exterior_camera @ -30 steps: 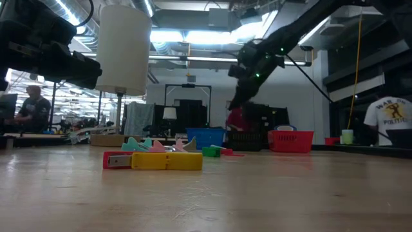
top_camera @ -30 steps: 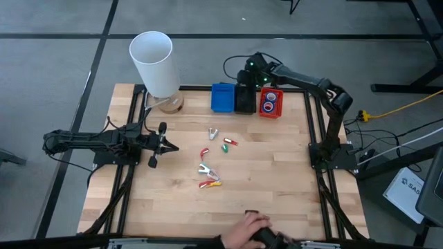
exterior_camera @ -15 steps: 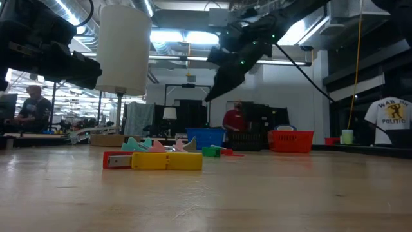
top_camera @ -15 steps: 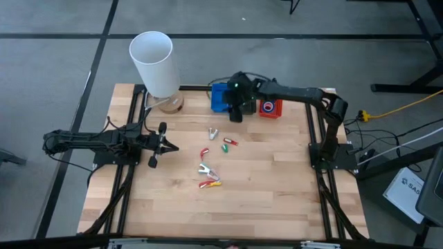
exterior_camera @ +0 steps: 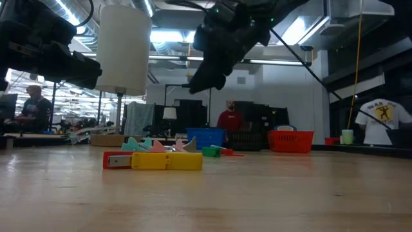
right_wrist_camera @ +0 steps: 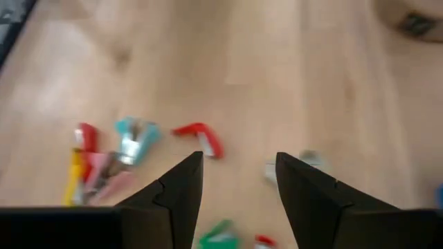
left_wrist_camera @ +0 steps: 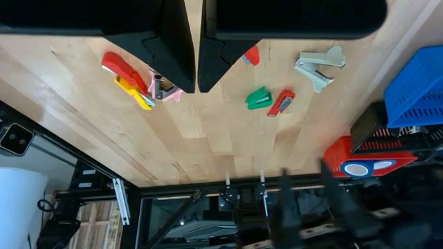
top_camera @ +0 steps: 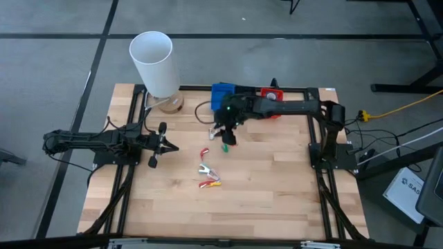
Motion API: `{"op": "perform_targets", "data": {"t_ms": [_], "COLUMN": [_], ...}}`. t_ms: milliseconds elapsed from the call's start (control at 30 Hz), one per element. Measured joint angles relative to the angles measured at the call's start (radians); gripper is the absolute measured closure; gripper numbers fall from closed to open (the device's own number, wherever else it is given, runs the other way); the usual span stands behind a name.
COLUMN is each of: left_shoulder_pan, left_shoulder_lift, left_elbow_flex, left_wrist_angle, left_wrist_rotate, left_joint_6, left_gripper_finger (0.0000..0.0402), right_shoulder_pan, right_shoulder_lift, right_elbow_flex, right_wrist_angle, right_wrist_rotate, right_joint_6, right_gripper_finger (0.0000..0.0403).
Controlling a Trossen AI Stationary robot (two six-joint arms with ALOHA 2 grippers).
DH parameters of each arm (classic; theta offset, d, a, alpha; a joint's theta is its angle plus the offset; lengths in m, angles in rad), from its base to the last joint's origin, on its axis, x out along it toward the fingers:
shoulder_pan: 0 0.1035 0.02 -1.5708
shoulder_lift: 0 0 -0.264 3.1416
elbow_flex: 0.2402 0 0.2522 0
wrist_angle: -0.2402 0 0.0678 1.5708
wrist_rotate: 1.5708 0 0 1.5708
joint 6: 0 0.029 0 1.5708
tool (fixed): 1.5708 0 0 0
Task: Pick and place Stapler, Stapler remover, tape
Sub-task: Put the pink staple remover into the black bin
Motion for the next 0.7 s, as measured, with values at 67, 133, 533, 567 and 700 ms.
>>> {"op": "perform_targets", "data": {"t_ms": [67,133,533,567,700], "left_shoulder_pan": [0.000,0.000,0.000,0.000,0.000], "left_shoulder_lift": [0.000,0.000,0.000,0.000,0.000], "left_elbow_flex": [0.000,0.000,0.000,0.000,0.000], "left_wrist_angle": [0.000,0.000,0.000,0.000,0.000], "left_wrist_rotate": [0.000,0.000,0.000,0.000,0.000], "left_joint_6": [0.000,0.000,0.000,0.000,0.000], "left_gripper_finger": [0.0386,0.0386,0.0386,0.0386,0.0386], "right_shoulder_pan": [0.031,0.068,0.344,0.366,0.440], "right_shoulder_lift": [0.000,0.000,0.000,0.001,0.014], "right_elbow_flex": [0.000,0.000,0.000,0.000,0.000], "right_wrist_angle": [0.000,0.000,0.002,0.002,0.003], "right_wrist_rotate": [0.000,0.000,0.051,0.078,0.141], "right_joint_6": [0.035,0.047,0.064,0.059,0.031], "right_gripper_finger": [0.0219,0.0219,0.0219,0.0219,0.0219]}}
